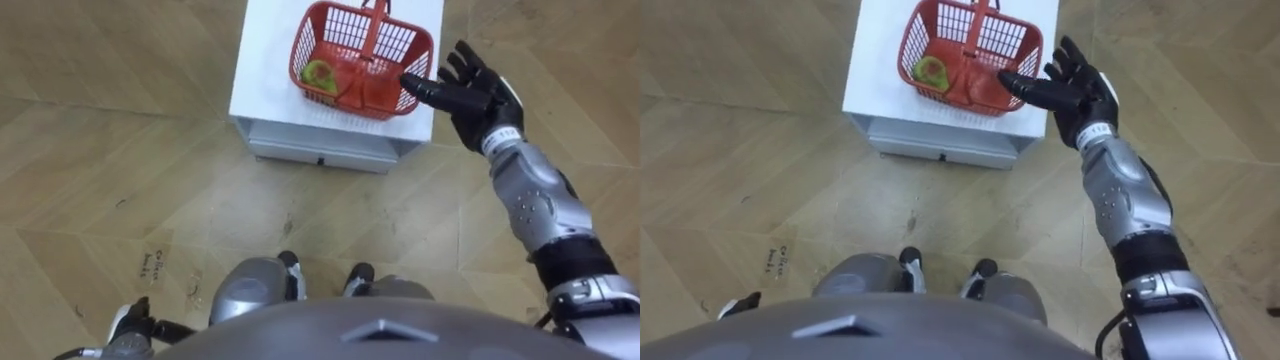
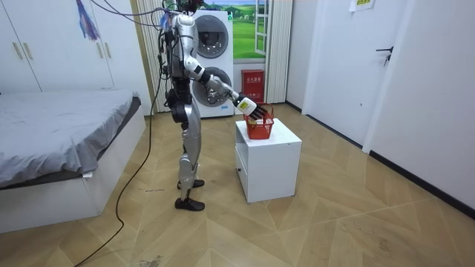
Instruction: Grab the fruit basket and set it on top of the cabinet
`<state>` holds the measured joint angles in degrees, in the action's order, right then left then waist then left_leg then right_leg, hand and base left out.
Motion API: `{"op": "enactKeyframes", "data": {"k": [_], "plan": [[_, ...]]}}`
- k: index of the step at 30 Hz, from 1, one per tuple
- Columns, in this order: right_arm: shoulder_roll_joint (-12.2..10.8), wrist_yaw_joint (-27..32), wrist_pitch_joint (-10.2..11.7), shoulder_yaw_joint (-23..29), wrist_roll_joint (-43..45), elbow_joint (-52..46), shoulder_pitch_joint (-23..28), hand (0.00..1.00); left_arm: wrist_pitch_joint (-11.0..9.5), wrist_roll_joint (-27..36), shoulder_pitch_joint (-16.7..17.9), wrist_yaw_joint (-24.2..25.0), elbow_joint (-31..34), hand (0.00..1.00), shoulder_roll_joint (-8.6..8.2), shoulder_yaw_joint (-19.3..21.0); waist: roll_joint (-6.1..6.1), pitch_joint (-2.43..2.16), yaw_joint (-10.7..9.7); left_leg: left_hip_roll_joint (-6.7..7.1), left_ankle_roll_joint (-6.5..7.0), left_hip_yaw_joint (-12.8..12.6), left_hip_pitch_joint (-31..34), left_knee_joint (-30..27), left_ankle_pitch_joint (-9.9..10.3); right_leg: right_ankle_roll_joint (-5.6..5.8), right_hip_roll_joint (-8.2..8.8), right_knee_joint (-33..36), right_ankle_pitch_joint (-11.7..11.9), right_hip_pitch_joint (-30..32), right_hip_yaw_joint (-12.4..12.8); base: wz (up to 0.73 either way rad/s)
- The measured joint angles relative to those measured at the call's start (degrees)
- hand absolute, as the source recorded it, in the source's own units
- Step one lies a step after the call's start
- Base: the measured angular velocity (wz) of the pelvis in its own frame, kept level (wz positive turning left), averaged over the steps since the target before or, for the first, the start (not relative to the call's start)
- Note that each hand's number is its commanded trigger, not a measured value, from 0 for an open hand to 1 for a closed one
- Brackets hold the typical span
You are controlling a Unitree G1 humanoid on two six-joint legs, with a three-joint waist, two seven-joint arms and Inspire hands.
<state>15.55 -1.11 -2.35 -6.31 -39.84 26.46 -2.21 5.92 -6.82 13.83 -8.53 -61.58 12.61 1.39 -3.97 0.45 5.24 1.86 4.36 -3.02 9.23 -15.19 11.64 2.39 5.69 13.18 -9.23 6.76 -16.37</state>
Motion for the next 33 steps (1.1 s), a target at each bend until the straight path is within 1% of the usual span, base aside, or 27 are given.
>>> {"op": "enactKeyframes", "data": {"k": [2,4,6,8,10,12,13,15,17,18,19,20,21,25,26,27,31,33], "plan": [[0.0,1.2,0.0,1.2,0.1,-0.4,1.4,0.00,0.0,0.4,0.0,-0.9,0.0,0.00,-0.51,0.8,0.27,-0.16,-0.4,0.00,-0.01,-0.1,-1.1,1.0,0.0,0.09,-0.16,-0.7,0.1,-0.8,0.4,-0.09],[-0.2,2.3,0.1,3.3,0.7,-0.3,2.7,0.00,-0.1,0.3,0.0,-1.3,0.4,0.00,-0.60,1.1,0.45,-0.18,-1.3,0.01,-0.02,-0.2,-1.8,1.4,0.0,0.10,-0.19,-0.8,0.1,-1.3,0.5,-0.03],[-0.1,4.8,0.6,5.5,2.6,-0.2,5.6,0.00,0.0,-0.1,0.2,-2.1,0.7,0.00,-0.70,1.6,0.76,-0.36,-2.0,0.05,-0.02,-0.1,-3.4,2.2,0.0,0.20,-0.26,-1.6,0.2,-3.0,0.4,0.00],[0.0,6.2,1.3,6.0,4.6,1.1,7.7,0.00,0.0,-0.3,0.3,-2.2,1.4,0.00,-0.70,2.5,0.91,-0.35,-2.2,0.01,-0.02,-0.1,-4.7,2.6,0.0,0.21,-0.34,-1.7,0.2,-4.0,0.4,0.00],[0.0,6.8,1.7,6.6,7.2,4.4,9.2,0.00,-0.1,-0.4,0.4,-2.4,1.9,0.00,-0.90,3.2,0.97,-0.43,-2.5,0.01,-0.05,0.0,-5.6,3.1,0.0,0.21,-0.42,-2.1,0.2,-4.9,0.4,0.00],[-1.0,8.0,1.8,8.1,10.9,9.8,10.2,0.00,-0.1,-0.3,0.5,-2.8,2.1,0.00,-1.72,5.0,1.14,-0.46,-3.3,0.01,-0.11,-0.1,-7.2,3.8,0.0,0.21,-0.55,-2.7,0.2,-6.3,0.6,-0.02],[-1.0,8.1,1.9,8.2,11.4,11.5,10.3,0.00,-0.1,0.0,0.5,-3.1,2.1,0.00,-2.01,5.5,1.19,-0.47,-3.3,-0.01,-0.11,-0.2,-7.7,4.0,0.1,0.21,-0.58,-2.7,0.2,-6.6,0.7,-0.08],[-1.0,8.5,2.1,8.3,13.6,19.8,10.3,0.00,-0.3,0.0,0.6,-4.1,2.0,0.00,-2.19,5.6,1.25,-0.46,-3.4,-0.15,-0.20,-0.7,-9.5,4.9,0.1,0.23,-0.74,-2.8,0.2,-7.9,0.6,-0.12],[-1.2,8.5,2.1,8.7,15.1,25.2,10.3,0.00,-0.5,-0.1,0.6,-4.9,2.0,0.00,-2.58,5.7,1.45,-0.49,-3.6,-0.13,-0.24,-0.6,-10.0,5.3,0.1,0.24,-0.77,-3.0,0.2,-8.6,0.5,-0.02],[-1.8,8.5,2.2,10.1,17.0,28.9,10.3,0.00,-1.0,-0.6,0.6,-5.0,2.0,0.00,-2.87,6.2,1.44,-0.63,-3.6,-0.08,-0.24,-0.7,-10.4,5.4,0.1,0.24,-0.80,-3.3,0.2,-9.0,0.6,0.00],[-2.1,8.6,2.2,10.5,18.5,30.5,10.3,0.00,-1.3,-1.8,0.6,-5.0,2.0,0.00,-3.13,7.0,1.43,-0.65,-3.5,-0.10,-0.24,-0.9,-10.6,5.5,0.1,0.25,-0.84,-3.4,0.2,-9.2,0.8,-0.09],[-2.6,8.6,2.2,10.6,21.5,33.0,10.8,0.00,-1.3,-3.9,0.7,-5.1,1.9,0.00,-3.41,8.0,1.37,-0.62,-3.3,-0.13,-0.26,-1.1,-11.0,5.6,0.1,0.31,-0.91,-3.5,0.1,-9.5,1.4,-0.08],[-3.0,8.6,2.1,10.6,23.9,34.1,11.8,0.00,-1.2,-5.4,0.7,-5.1,1.9,0.00,-3.51,8.2,1.38,-0.62,-3.3,-0.16,-0.33,-1.1,-11.3,5.6,0.1,0.34,-0.95,-3.5,0.1,-9.7,1.5,-0.07],[-4.6,8.7,1.9,10.4,29.2,39.6,11.8,0.00,-1.1,-7.0,0.7,-5.8,1.1,0.00,-4.23,8.6,1.24,-0.55,-3.3,-0.15,-0.36,-1.3,-11.8,5.6,0.2,0.34,-0.96,-3.5,0.1,-10.2,1.4,-0.03],[-5.3,8.5,1.7,10.4,30.3,41.4,11.7,0.00,-1.1,-7.7,0.8,-5.8,0.4,0.00,-4.49,8.8,1.42,-0.39,-3.3,-0.16,-0.37,-1.4,-12.1,5.6,0.2,0.34,-0.97,-3.5,0.1,-10.5,1.4,0.00],[-5.8,8.4,1.6,10.4,31.1,43.0,11.6,0.00,-0.9,-8.4,0.8,-5.8,-0.5,0.00,-4.79,9.0,1.45,-0.34,-3.3,-0.16,-0.39,-1.4,-12.5,5.7,0.2,0.34,-0.97,-3.6,0.1,-10.8,1.4,0.00],[-6.2,7.9,0.8,10.4,35.0,46.9,11.1,0.00,0.8,-10.6,1.1,-5.8,-1.5,0.00,-5.47,9.4,1.54,-0.30,-3.4,-0.12,-0.40,-1.0,-12.9,5.6,0.2,0.34,-0.93,-3.6,0.1,-11.5,1.0,0.04],[-6.4,7.9,-1.0,10.0,38.0,47.7,11.1,0.00,1.8,-10.8,1.0,-5.5,-2.1,0.00,-5.53,9.3,1.72,-0.28,-3.4,-0.12,-0.41,-0.6,-12.9,5.7,0.3,0.34,-0.94,-3.6,0.1,-11.7,0.8,0.08]]}}
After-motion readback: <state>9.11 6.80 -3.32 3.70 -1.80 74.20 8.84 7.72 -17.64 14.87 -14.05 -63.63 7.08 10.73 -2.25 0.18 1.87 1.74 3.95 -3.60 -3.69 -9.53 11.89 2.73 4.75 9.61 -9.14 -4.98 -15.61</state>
